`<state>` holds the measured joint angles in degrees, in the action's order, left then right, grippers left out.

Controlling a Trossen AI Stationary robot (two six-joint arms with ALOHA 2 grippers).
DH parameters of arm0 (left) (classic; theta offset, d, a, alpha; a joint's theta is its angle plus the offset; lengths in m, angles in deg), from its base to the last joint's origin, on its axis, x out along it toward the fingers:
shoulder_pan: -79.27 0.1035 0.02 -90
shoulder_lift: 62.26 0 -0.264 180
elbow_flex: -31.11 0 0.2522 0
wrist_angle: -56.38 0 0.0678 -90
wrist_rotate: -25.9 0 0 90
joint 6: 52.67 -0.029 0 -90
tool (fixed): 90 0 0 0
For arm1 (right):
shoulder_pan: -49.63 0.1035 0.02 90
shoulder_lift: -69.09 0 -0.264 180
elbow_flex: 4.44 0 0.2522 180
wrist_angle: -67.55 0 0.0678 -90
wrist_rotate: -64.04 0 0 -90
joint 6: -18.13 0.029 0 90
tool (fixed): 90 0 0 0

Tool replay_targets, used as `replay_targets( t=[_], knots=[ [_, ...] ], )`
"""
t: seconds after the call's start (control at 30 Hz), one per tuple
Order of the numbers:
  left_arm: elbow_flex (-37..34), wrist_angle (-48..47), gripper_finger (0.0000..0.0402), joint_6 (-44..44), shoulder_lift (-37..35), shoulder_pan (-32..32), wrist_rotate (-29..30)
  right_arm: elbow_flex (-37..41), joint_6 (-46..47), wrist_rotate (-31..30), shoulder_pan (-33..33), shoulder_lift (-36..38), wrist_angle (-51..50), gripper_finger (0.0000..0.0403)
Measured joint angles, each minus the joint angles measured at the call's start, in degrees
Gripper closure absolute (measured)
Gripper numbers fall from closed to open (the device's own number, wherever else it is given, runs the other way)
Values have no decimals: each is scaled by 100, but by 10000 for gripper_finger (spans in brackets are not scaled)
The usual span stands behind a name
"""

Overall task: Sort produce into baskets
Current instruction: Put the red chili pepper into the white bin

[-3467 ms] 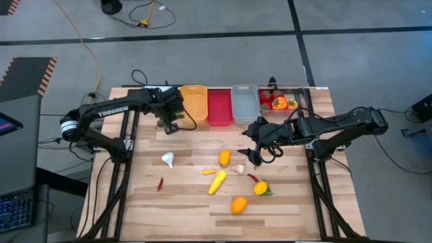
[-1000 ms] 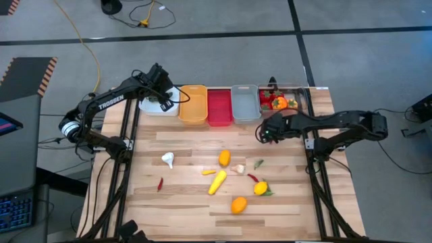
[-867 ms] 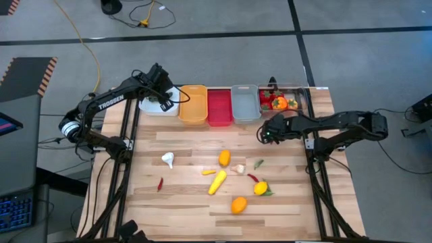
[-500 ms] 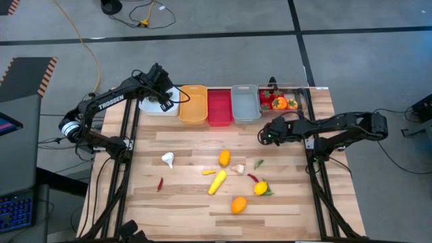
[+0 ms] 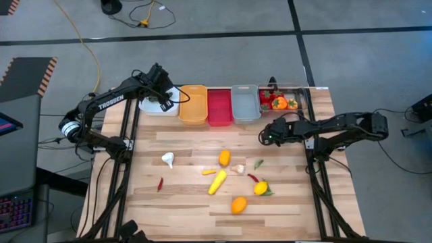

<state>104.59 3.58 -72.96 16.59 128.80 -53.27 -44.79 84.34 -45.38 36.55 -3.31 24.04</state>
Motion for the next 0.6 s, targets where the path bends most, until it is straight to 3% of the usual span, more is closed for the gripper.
replay_targets(
  t=[0.4,0.6],
  knots=[
    [0,0,271,-6,1,-9,-62,2,-51,2,-2,-4,61,307],
    [0,7,271,-23,1,-9,-298,4,-194,9,-2,-6,181,343]
  ],
)
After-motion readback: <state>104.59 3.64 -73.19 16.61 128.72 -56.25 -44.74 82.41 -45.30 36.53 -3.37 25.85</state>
